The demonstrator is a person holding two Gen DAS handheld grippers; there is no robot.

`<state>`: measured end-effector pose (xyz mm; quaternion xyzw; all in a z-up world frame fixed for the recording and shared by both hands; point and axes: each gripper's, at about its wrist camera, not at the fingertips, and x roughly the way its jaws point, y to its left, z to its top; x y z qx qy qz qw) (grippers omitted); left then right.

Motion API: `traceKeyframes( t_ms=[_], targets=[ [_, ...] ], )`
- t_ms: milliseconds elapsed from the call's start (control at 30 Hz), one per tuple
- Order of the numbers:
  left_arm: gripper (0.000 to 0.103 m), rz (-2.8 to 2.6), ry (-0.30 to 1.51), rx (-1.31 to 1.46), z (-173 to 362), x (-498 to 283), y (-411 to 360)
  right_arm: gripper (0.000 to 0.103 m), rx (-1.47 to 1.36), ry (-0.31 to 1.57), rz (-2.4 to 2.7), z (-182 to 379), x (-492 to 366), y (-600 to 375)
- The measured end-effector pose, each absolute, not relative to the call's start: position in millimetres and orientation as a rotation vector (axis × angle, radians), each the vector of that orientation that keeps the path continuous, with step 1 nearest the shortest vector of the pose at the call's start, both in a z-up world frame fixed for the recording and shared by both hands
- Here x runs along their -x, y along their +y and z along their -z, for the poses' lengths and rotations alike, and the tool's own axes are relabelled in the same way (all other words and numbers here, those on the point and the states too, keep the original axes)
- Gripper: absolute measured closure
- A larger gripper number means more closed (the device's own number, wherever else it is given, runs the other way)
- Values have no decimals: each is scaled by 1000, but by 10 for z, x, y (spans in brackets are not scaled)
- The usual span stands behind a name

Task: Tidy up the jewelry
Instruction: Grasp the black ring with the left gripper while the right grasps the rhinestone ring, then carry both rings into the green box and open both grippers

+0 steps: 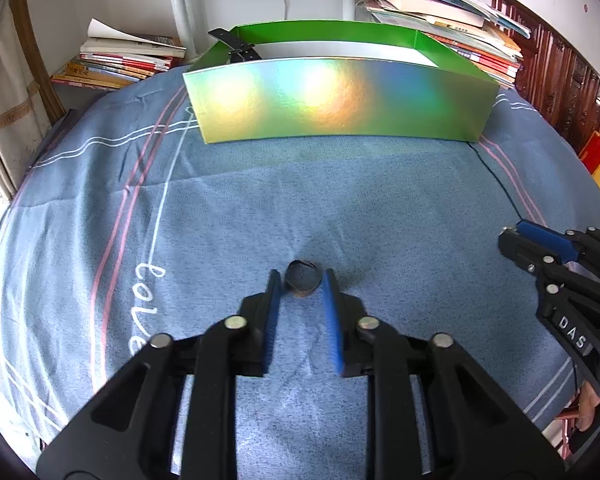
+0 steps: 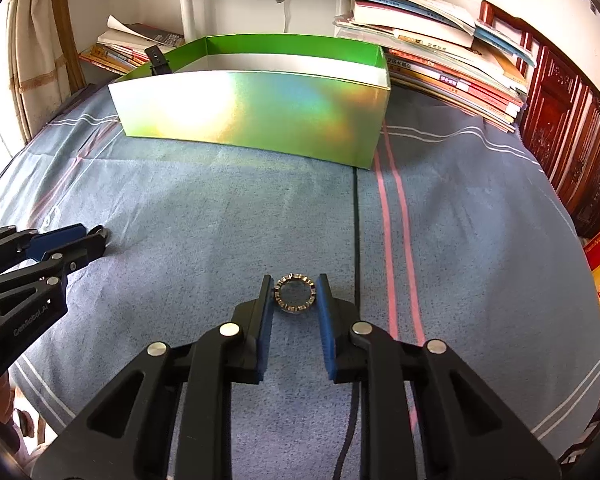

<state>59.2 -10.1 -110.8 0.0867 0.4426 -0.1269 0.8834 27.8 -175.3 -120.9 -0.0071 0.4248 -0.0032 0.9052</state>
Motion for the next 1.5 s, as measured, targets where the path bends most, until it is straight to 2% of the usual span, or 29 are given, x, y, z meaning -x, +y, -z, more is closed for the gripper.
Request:
traceKeyframes(
  t_ms=[367,567,933,1133,1500],
  targets=[
    [85,256,856,-174,878,-594,-74,82,60,809,30,996,-292,-1636],
    [85,242,788,-194,610,-720,-105,82,112,713,87,705,-429,-1578],
    [85,249,651,-181,-45,-1589,-303,82,100,562,153,106,-1231,-1634],
    [85,216,669,-183,-25,-2079,-412,82,71,574,185,149,-1583,-1709],
    [85,198,722,-201,248,-2303,-473,82,30,626,194,372,-1858,-1821]
  ],
)
